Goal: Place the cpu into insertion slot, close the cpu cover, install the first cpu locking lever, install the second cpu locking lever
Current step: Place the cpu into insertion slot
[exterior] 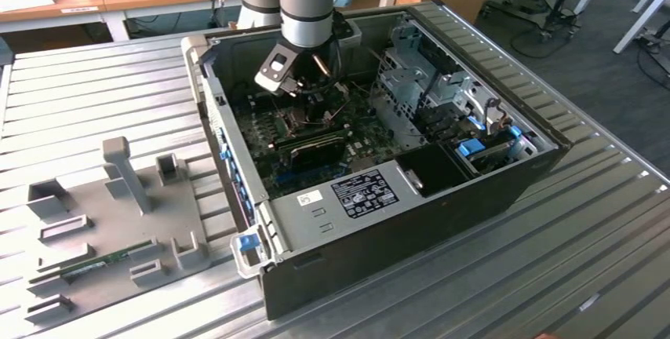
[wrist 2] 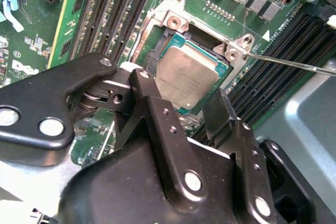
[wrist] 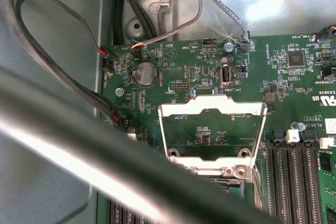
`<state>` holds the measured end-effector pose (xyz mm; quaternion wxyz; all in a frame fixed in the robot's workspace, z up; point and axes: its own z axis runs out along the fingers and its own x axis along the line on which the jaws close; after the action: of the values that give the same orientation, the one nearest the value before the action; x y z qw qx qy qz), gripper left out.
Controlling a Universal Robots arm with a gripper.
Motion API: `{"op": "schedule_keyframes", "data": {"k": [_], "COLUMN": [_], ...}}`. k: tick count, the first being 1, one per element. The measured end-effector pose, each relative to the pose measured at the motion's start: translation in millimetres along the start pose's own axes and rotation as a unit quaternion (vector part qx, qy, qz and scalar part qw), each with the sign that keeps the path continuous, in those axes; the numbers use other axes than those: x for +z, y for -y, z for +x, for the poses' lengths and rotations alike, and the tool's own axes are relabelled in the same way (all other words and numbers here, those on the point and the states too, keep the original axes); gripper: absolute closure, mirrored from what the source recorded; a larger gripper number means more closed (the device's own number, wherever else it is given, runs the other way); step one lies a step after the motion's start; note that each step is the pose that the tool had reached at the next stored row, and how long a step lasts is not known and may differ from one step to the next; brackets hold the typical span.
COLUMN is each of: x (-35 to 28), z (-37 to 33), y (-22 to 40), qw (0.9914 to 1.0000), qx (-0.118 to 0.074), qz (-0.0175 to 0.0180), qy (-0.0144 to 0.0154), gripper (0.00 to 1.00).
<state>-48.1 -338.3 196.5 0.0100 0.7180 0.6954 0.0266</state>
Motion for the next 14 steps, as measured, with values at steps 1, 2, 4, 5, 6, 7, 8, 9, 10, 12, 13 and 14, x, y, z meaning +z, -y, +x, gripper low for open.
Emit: {"op": "schedule_keyframes", "data": {"k": [1,2,4,5,6,7,8,9,10,12,13,14], "x": [0.0,0.0,0.1,0.1,0.1,0.1,0.2,0.1,0.2,0.2,0.5,1.0], "z": [0.0,0.0,0.0,0.0,0.0,0.0,0.0,0.0,0.0,0.0,0.0,0.1], "y": [0.0,0.0,0.0,0.0,0.0,0.0,0.0,0.0,0.0,0.0,0.0,0.0], "qw": [1.0,1.0,0.99992,0.99983,0.99973,0.99972,0.99971,0.99971,0.99971,0.99971,0.99971,0.99971], "qx": [0.0,-0.002,-0.012,-0.019,-0.023,-0.024,-0.024,-0.024,-0.024,-0.024,-0.024,-0.024], "qz": [0.0,0.0001,0.0003,0.0005,0.0006,0.0006,0.0006,0.0006,0.0006,0.0006,0.0005,0.0005], "qy": [0.0,0.0,-0.0006,-0.001,-0.0011,-0.0012,-0.0012,-0.0012,-0.0013,-0.0013,-0.0014,-0.0014], "gripper": [0.39,0.39,0.39,0.39,0.39,0.39,0.39,0.39,0.39,0.39,0.39,0.39]}}
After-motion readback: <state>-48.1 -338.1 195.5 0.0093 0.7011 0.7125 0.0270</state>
